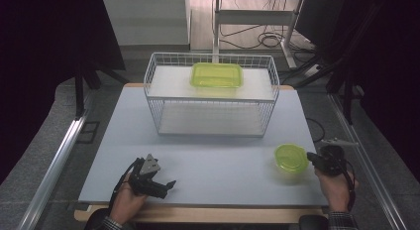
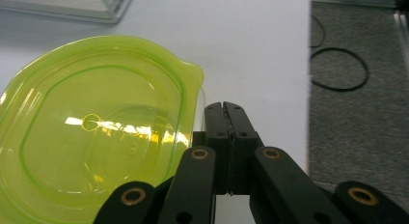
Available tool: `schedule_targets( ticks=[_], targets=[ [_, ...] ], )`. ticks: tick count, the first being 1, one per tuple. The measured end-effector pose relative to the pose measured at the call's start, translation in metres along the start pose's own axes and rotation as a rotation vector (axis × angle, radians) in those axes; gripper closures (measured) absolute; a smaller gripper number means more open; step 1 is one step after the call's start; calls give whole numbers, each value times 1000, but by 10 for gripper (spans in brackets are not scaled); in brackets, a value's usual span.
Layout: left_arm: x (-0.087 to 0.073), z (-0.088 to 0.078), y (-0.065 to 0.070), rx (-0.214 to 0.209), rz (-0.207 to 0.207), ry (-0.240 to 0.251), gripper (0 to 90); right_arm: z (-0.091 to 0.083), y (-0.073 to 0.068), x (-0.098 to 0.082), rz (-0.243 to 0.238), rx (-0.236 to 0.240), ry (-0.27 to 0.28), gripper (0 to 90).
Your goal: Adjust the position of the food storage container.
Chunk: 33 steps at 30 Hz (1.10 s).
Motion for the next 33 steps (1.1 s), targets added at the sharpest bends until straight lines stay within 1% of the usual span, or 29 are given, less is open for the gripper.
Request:
schedule_targets(
  ticks=[7, 10, 13, 14, 16, 18, 20, 22, 25, 30, 33],
  targets=[
    [0, 0, 0, 0, 1, -1, 14, 4, -25, -5, -11, 55, -27, 890],
    [0, 0, 0, -1, 1, -2, 15, 5, -37, -8, -14, 87, -40, 890],
    [0, 1, 1, -3, 4, -4, 15, 7, -52, -12, -17, 135, -61, 889],
    [0, 1, 1, -3, 4, -5, 15, 8, -57, -13, -26, 150, -63, 889],
    [0, 1, 1, -2, 4, -4, 15, 8, -63, -14, -39, 164, -74, 887],
    [0, 0, 1, -1, 2, -3, 15, 6, -62, -14, -42, 159, -68, 886],
    [0, 1, 0, 0, 1, -3, 15, 5, -58, -15, -36, 147, -61, 887],
    [0, 1, 1, -1, 2, -4, 15, 6, -54, -20, -30, 134, -76, 887],
    [0, 1, 1, -1, 2, -5, 15, 7, -53, -28, -26, 141, -104, 887],
    [-1, 1, 0, 1, 2, -7, 15, 10, -64, -40, -32, 182, -133, 888],
    [-1, 1, 0, 1, 2, -7, 15, 12, -72, -45, -27, 215, -153, 888]
  ],
)
Point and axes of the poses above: each handheld gripper's, and its own axes: z roughly forward along the jaws, x roughly out of its top, y roughly to its right, the point moved 9 cm from there along z, roughly forward along the jaws, and after that the axes turned 12 degrees about z, right-handed, at the moved point
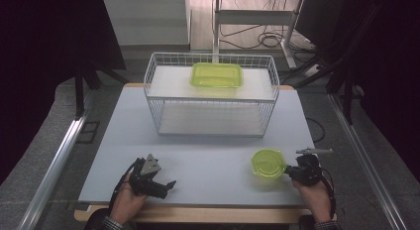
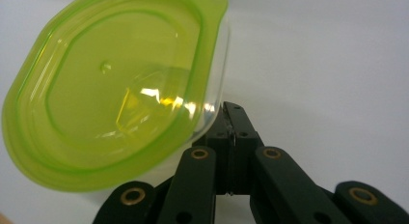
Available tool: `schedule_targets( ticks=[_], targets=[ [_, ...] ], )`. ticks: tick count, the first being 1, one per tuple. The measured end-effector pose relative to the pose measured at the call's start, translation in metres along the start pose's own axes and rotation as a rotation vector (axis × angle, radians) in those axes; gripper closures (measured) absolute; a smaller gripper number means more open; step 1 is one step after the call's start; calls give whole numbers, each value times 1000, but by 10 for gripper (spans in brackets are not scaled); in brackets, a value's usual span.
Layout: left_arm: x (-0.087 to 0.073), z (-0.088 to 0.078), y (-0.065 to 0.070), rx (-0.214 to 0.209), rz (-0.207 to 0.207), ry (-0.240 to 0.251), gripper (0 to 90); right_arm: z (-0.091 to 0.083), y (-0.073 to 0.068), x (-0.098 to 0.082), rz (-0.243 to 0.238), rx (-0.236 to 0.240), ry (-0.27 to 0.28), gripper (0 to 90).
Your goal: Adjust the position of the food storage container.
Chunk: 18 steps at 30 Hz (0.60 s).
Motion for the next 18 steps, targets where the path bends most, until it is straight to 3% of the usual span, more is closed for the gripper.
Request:
schedule_targets(
  ticks=[18],
  targets=[
    [0, 1, 0, 1, 5, -6, 15, 31, -56, -2, -80, 123, -59, 888]
  ],
)
Point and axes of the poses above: each handheld gripper's, and its own axes: z roughly forward along the jaws, x roughly out of its top, y roughly to its right, the point moved 9 cm from there along z, roughly forward along the jaws, and after that the axes turned 12 degrees about z, right-handed, at the moved point
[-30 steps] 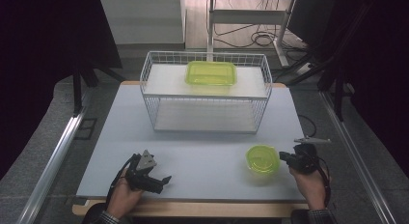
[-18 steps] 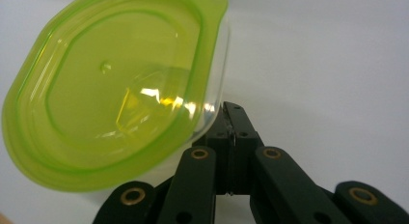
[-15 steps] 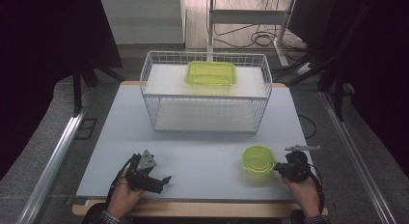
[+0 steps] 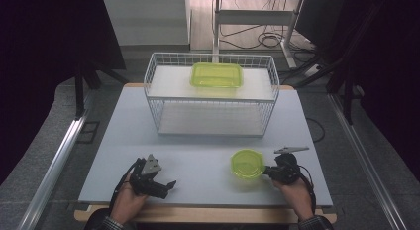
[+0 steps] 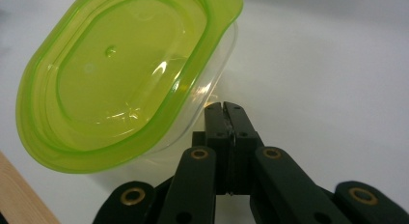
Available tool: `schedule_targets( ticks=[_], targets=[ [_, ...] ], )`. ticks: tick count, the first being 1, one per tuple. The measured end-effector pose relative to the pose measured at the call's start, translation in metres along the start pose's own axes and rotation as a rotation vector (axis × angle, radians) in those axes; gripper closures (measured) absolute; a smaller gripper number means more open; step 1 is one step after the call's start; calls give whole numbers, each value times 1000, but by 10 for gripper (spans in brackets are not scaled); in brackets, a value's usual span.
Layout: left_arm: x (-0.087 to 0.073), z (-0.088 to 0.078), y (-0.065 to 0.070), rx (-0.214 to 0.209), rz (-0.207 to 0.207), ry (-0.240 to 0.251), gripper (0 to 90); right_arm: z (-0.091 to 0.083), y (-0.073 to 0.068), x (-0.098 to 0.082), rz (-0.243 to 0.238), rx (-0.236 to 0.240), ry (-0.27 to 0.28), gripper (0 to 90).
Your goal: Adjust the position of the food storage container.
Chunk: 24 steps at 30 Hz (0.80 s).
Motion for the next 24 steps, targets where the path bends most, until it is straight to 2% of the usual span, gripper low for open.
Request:
schedule_targets(
  ticks=[3, 4, 6, 10, 24],
  targets=[
    [0, 0, 0, 1, 0, -1, 15, 7, -11, 3, -9, 25, -6, 888],
    [0, 0, 0, 1, 1, -1, 15, 13, -20, 5, -22, 44, -10, 888],
    [0, 0, 0, 0, 1, -3, 15, 15, -23, 6, -29, 48, -16, 888],
    [0, 0, 0, -1, -1, -2, 16, 29, -41, 8, -70, 73, -32, 888],
    [0, 0, 0, -1, 3, -4, 17, 54, -73, 15, -119, 120, -65, 888]
  ],
)
Point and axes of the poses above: each handheld gripper's, and its own axes: z roughly forward along the jaws, x roughly out of its top, y roughly to its right, the point moved 9 cm from there along z, roughly forward along the jaws, and after that the axes turned 12 degrees about z, right-handed, at the moved point
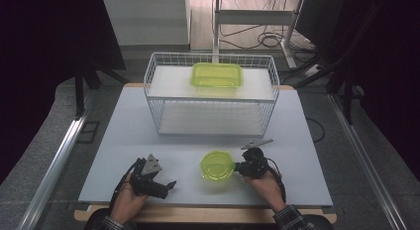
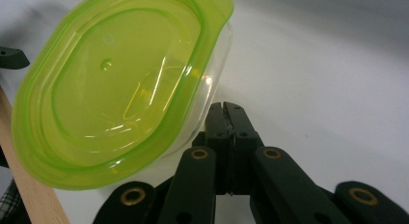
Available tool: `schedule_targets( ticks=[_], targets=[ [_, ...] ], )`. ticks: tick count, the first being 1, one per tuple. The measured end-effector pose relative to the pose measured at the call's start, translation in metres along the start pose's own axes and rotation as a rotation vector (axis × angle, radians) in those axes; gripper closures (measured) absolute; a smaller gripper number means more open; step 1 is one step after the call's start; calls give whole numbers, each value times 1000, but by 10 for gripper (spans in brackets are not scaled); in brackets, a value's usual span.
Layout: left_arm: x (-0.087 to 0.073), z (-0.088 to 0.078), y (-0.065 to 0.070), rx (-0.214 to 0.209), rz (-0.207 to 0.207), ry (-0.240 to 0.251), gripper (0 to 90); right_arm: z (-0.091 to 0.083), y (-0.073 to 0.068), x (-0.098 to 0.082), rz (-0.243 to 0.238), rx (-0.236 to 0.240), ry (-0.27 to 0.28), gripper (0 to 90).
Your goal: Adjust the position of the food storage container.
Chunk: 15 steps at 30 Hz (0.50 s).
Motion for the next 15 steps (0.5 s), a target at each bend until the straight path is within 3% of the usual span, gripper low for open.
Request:
schedule_targets(
  ticks=[7, 15],
  targets=[
    [0, 0, 0, 0, -2, 0, 17, 6, -4, 2, -33, -9, -5, 886],
    [0, 0, 1, -6, -5, -3, 19, -11, 9, 6, -53, -68, 56, 841]
  ],
)
Point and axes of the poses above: each handheld gripper's, and its own axes: z roughly forward along the jaws, x roughly out of its top, y roughly to its right, the point moved 9 cm from there along z, roughly forward along the jaws, and after that the axes turned 12 degrees about z, right-handed, at the moved point
